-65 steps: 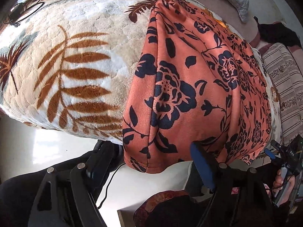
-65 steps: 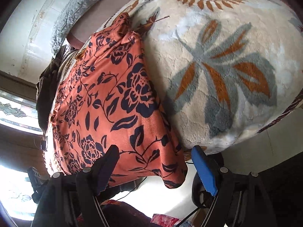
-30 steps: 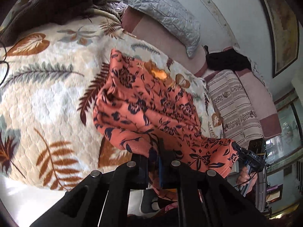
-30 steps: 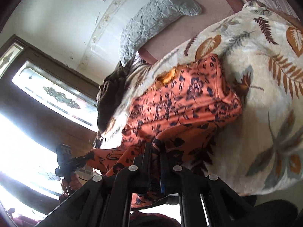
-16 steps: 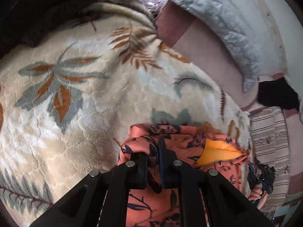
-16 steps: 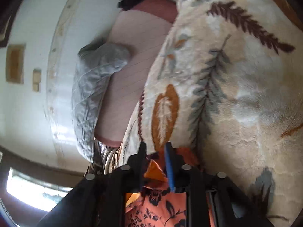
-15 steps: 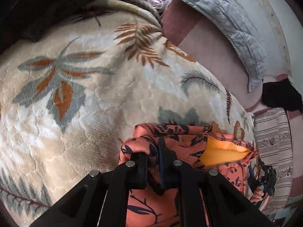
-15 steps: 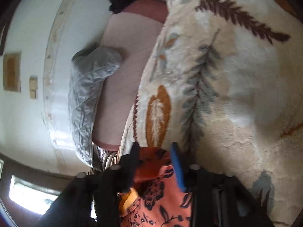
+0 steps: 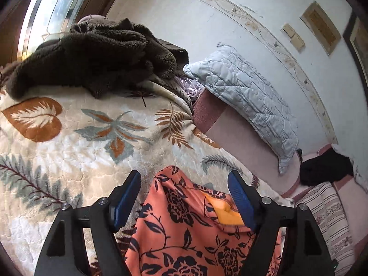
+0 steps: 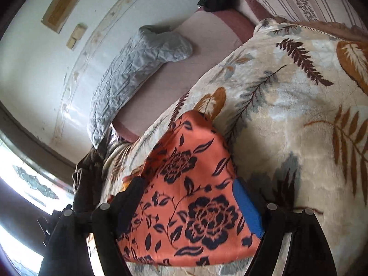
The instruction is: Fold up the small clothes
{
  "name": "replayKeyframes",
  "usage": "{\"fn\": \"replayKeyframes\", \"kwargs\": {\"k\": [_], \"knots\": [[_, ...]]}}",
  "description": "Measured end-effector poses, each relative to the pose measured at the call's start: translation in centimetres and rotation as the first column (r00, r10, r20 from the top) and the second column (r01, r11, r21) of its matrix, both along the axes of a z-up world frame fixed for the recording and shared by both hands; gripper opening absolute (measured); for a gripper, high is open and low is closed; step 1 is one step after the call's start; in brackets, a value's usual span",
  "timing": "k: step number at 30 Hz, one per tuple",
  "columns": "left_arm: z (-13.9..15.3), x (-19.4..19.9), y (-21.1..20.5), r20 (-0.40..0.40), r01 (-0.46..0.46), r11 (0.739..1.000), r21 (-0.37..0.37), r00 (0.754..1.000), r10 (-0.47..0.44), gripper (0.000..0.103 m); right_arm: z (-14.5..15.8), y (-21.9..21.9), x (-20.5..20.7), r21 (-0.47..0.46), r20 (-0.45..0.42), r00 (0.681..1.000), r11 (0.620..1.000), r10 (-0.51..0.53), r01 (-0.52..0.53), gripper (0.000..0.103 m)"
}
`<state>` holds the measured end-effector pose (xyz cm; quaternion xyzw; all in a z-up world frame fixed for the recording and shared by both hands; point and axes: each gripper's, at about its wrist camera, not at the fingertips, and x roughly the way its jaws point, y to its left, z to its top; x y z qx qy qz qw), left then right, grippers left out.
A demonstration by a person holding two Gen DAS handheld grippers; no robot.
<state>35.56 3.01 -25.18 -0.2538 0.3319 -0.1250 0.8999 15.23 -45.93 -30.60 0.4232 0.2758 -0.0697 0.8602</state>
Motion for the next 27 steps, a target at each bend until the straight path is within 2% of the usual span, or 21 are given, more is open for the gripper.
{"fn": "replayKeyframes", "kwargs": {"k": [2,5,6,7,8,9,10,12,15,17,19,21,22,24,26,27], "knots": [[-0.5,-1.5,-0.4,-0.032,0.008,0.999,0.047,0.999,-0.007,0.08,0.1,1.6,-0.4,0.017,0.017,0.999,0.999,0.037,-0.037,0.081],[-2.8,-3.5,-1.6,-0.129,0.063,0.996,0.065,0.99,-0.054,0.08,0.4,4.0,-0.5,-0.033,0.03,0.996,0.996,0.081,-0.08,0.08],[-3.7,-4.2,-2.0,-0.174,0.067,0.994,0.085,0.983,-0.051,0.08,0.4,4.8,0.2,-0.047,0.014,0.995,0.994,0.098,-0.098,0.075],[-4.6,-4.3,-2.5,-0.224,0.075,0.991,0.113,0.973,-0.048,0.08,0.2,5.5,1.3,-0.058,-0.013,0.992,0.99,0.125,-0.126,0.06],[-5.3,-4.1,-2.9,-0.267,0.093,0.986,0.136,0.962,-0.054,0.08,0.0,6.4,2.7,-0.073,-0.055,0.985,0.983,0.164,-0.168,0.053],[-5.8,-3.8,-3.2,-0.287,0.105,0.983,0.15,0.956,-0.058,0.08,-0.3,7.4,4.3,-0.096,-0.099,0.973,0.972,0.207,-0.216,0.043],[-5.9,-3.7,-3.4,-0.288,0.109,0.98,0.168,0.956,-0.057,0.08,-0.6,8.6,5.7,-0.124,-0.132,0.96,0.956,0.248,-0.264,0.039],[-6.0,-3.2,-3.8,-0.272,0.114,0.965,0.236,0.961,-0.047,0.08,-1.2,10.9,8.8,-0.15,-0.19,0.931,0.928,0.31,-0.34,0.039],[-6.5,-2.0,-4.4,-0.279,0.126,0.924,0.361,0.96,-0.022,0.08,-2.5,14.0,13.9,-0.163,-0.253,0.887,0.887,0.386,-0.433,0.039],[-6.9,-0.9,-4.4,-0.286,0.133,0.915,0.382,0.958,-0.02,0.08,-3.3,16.3,17.6,-0.174,-0.295,0.853,0.854,0.431,-0.491,0.039],[-7.1,0.2,-4.2,-0.296,0.132,0.916,0.378,0.955,-0.016,0.08,-4.3,18.2,21.4,-0.186,-0.334,0.825,0.826,0.456,-0.532,0.039],[-7.3,1.1,-3.9,-0.292,0.112,0.916,0.384,0.956,0.006,0.08,-4.5,19.3,25.1,-0.227,-0.325,0.835,0.82,0.445,-0.525,0.039],[-7.3,1.4,-3.9,-0.289,0.104,0.913,0.395,0.957,0.016,0.08,-4.5,19.3,27.1,-0.218,-0.307,0.844,0.831,0.439,-0.511,0.039],[-7.2,1.9,-3.6,-0.28,0.084,0.909,0.408,0.959,0.037,0.08,-3.8,18.2,29.8,-0.183,-0.233,0.895,0.887,0.379,-0.424,0.039],[-6.8,2.1,-3.4,-0.263,0.062,0.915,0.399,0.964,0.049,0.08,-2.0,16.6,30.3,-0.163,-0.114,0.949,0.937,0.294,-0.309,0.039],[-6.5,2.0,-3.4,-0.252,0.059,0.917,0.395,0.967,0.046,0.08,-1.1,15.9,29.8,-0.145,-0.071,0.961,0.95,0.267,-0.275,0.039]]}}
